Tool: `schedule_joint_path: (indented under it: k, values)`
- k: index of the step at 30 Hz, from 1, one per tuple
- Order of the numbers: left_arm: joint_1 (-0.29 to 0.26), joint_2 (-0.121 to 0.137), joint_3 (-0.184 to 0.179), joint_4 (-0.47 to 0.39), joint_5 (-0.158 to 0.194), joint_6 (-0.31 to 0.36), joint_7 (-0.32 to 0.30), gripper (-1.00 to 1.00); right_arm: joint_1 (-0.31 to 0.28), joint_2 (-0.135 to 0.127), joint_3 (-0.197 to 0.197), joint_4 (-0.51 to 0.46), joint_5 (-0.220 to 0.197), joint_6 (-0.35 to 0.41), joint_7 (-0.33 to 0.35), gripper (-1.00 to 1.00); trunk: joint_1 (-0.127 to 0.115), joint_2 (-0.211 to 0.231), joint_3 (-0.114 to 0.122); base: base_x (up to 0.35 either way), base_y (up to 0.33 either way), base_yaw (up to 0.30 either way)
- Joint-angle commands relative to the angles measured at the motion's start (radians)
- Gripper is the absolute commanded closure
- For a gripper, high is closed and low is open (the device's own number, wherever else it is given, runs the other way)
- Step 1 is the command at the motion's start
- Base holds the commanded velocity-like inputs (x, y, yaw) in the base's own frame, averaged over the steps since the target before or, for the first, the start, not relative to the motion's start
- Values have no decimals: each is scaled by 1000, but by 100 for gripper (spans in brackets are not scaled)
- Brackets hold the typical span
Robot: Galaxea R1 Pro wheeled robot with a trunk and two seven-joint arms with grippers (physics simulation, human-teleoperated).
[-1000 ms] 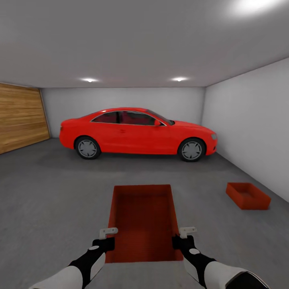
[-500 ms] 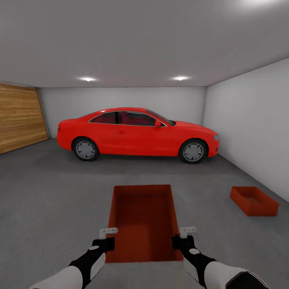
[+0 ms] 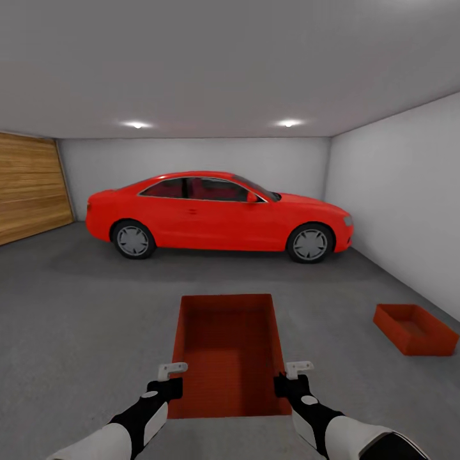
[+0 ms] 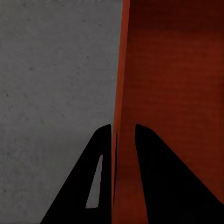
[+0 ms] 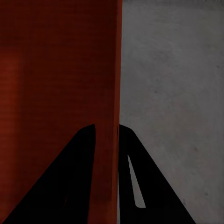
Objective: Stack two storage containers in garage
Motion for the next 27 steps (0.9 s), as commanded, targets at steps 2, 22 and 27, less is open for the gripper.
schedule_joint_path:
  k: [2, 22, 27]
  values:
    - [-1, 12, 16, -2, -7, -21, 21, 100, -1, 1, -77, 2, 7, -1, 1, 100, 1, -1, -2, 322, 0, 0]
    - [-1, 12, 16, -1, -7, -21, 21, 100, -1, 1, -77, 2, 7, -5, 1, 100, 1, -1, -2, 322, 0, 0]
    - [-1, 12, 16, -1, -7, -21, 21, 100, -1, 1, -77, 2, 7, -4, 1, 100, 1, -1, -2, 322, 0, 0]
